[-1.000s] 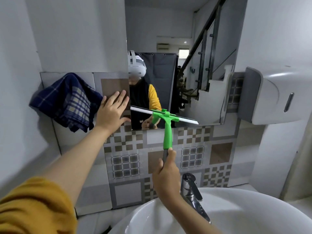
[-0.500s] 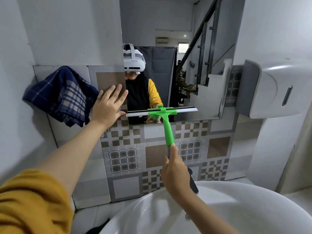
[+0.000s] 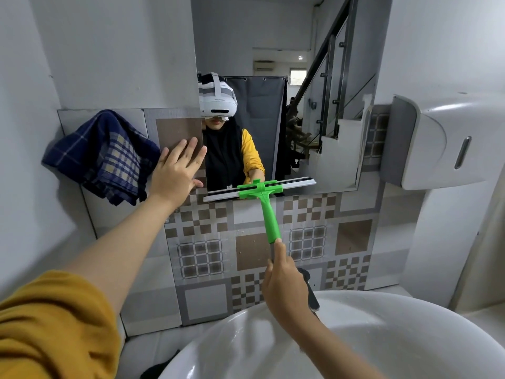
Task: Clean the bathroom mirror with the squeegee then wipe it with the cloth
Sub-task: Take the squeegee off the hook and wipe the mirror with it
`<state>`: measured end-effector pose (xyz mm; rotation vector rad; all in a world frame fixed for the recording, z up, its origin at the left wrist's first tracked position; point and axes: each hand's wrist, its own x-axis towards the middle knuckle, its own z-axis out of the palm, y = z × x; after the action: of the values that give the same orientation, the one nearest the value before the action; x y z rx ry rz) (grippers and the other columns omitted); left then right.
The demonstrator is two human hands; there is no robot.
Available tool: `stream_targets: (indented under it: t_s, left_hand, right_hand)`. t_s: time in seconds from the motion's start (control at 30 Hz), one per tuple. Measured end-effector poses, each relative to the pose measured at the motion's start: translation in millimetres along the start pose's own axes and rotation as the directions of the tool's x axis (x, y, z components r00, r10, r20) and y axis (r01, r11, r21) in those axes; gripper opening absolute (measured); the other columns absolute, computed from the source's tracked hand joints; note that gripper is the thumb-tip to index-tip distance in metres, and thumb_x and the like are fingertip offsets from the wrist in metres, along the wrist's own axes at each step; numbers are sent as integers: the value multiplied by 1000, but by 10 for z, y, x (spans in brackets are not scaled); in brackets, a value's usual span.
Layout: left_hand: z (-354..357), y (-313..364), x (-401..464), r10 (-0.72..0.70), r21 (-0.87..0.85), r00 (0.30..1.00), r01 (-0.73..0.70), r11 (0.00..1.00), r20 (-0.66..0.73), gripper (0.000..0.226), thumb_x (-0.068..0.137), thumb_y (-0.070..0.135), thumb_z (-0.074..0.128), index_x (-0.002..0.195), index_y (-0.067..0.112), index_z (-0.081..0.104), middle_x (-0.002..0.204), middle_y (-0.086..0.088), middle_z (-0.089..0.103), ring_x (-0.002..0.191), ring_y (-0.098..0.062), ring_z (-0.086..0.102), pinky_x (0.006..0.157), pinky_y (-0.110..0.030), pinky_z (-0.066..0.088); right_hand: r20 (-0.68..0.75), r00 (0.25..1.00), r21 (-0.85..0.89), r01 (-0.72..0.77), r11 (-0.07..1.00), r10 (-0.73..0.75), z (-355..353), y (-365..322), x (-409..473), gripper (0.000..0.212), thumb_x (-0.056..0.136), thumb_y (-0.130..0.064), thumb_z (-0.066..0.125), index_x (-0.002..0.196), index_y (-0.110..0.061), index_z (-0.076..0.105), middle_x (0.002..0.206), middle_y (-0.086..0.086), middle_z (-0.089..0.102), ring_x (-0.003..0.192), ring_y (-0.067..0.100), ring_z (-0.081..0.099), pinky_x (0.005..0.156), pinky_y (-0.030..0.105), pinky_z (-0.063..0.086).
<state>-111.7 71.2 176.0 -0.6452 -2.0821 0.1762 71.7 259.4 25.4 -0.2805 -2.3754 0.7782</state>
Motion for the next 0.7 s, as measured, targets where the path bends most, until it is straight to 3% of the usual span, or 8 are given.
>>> stream_targets:
  t_s: [0.27,0.33,0.43,0.57,0.63,0.7]
  left_hand:
    - [-108,145,0,-101,-105,994,104,989,39,81,72,30,74,141,13,34,149,-17,30,136,-36,28,107,-56,20]
    - [-171,238,0,-148,-178,989,149,973,18,69,76,34,71,134,9,44,149,-19,27,136,-37,28,107,-57,19]
    - [-334,436,-15,-99,-344,993,70,936,-67,53,74,37,72,118,8,61,147,-18,33,132,-36,35,106,-57,21]
    - [-769,790,-75,154,-765,986,-50,642,64,44,74,32,73,114,13,65,137,-10,50,130,-21,42,110,-34,24]
    - [-932,914,-128,272,-843,935,50,536,229,38,75,26,74,112,21,67,131,0,57,124,-9,46,105,-24,30]
    - [-1021,986,-187,347,-852,870,143,504,351,33,74,24,75,106,28,69,121,9,63,116,0,51,100,-20,33]
  right_hand:
    - [120,992,-20,51,999,-48,-163,142,-153,39,99,-20,41,135,-22,26,88,5,61,68,20,60,57,35,55]
    - [135,986,11,101,995,-102,-298,167,-157,37,98,-19,42,133,-21,30,85,3,60,65,17,57,51,29,49]
    - [172,959,21,224,974,-224,-570,202,-140,36,97,-18,47,131,-17,36,80,-2,59,55,6,52,43,16,41]
    - [252,898,15,368,930,-360,-938,265,-31,33,94,-19,54,126,-17,46,68,-12,54,49,2,54,52,17,52]
    - [306,860,9,427,904,-409,-1130,281,62,34,92,-20,58,125,-17,49,72,-11,59,53,3,58,56,19,55]
    - [355,818,25,476,879,-453,-1302,277,151,34,90,-21,62,122,-19,52,83,-6,66,61,4,63,62,20,57]
